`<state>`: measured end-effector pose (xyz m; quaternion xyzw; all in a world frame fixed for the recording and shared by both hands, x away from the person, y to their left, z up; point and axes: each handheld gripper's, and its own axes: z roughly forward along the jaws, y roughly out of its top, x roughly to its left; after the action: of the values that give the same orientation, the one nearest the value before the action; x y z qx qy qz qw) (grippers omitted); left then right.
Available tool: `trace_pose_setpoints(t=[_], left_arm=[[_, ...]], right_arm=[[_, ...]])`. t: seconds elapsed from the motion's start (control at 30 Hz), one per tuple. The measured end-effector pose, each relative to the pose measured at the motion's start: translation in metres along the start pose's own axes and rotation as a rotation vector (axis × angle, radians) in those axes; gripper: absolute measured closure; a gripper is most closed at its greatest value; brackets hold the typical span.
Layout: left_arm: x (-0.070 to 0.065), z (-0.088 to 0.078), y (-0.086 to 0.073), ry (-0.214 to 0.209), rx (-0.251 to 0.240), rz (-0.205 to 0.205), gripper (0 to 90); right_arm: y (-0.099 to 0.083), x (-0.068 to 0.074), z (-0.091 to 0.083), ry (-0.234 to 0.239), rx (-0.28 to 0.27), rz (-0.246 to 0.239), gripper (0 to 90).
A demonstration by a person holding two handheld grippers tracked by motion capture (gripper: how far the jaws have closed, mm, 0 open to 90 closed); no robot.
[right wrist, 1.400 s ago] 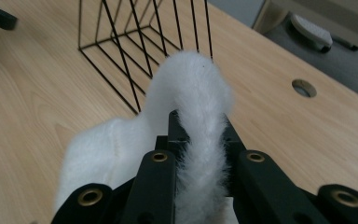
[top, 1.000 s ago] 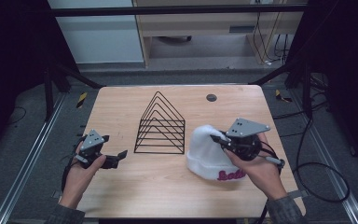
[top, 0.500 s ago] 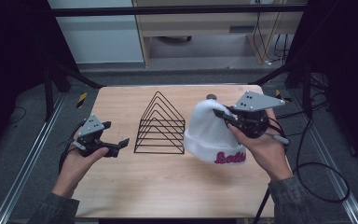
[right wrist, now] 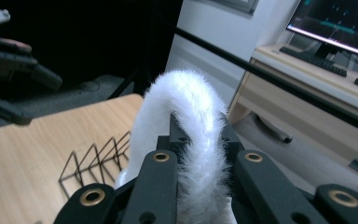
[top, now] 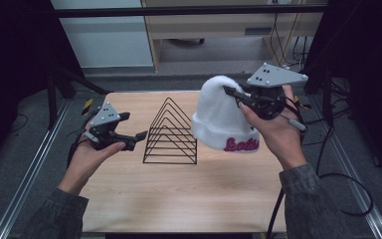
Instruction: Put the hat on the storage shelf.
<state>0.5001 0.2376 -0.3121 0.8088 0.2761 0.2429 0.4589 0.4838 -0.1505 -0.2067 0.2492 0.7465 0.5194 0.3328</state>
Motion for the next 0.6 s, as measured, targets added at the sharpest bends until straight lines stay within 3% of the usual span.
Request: trace_pose_setpoints(t=[0.33, 0.6], left_arm=[[-0.008, 0.013, 0.012, -0.041, 0.010, 0.021, 11.0], [-0.009, 0.015, 0.018, -0.038, -0.011, 0.018, 6.9]], right_arm=[[0.021, -0.002, 0.026, -0.010, -0.033, 0.013, 82.7], [0.035, 0.002, 0.036, 0.002, -0.058, 0.008, 82.7]])
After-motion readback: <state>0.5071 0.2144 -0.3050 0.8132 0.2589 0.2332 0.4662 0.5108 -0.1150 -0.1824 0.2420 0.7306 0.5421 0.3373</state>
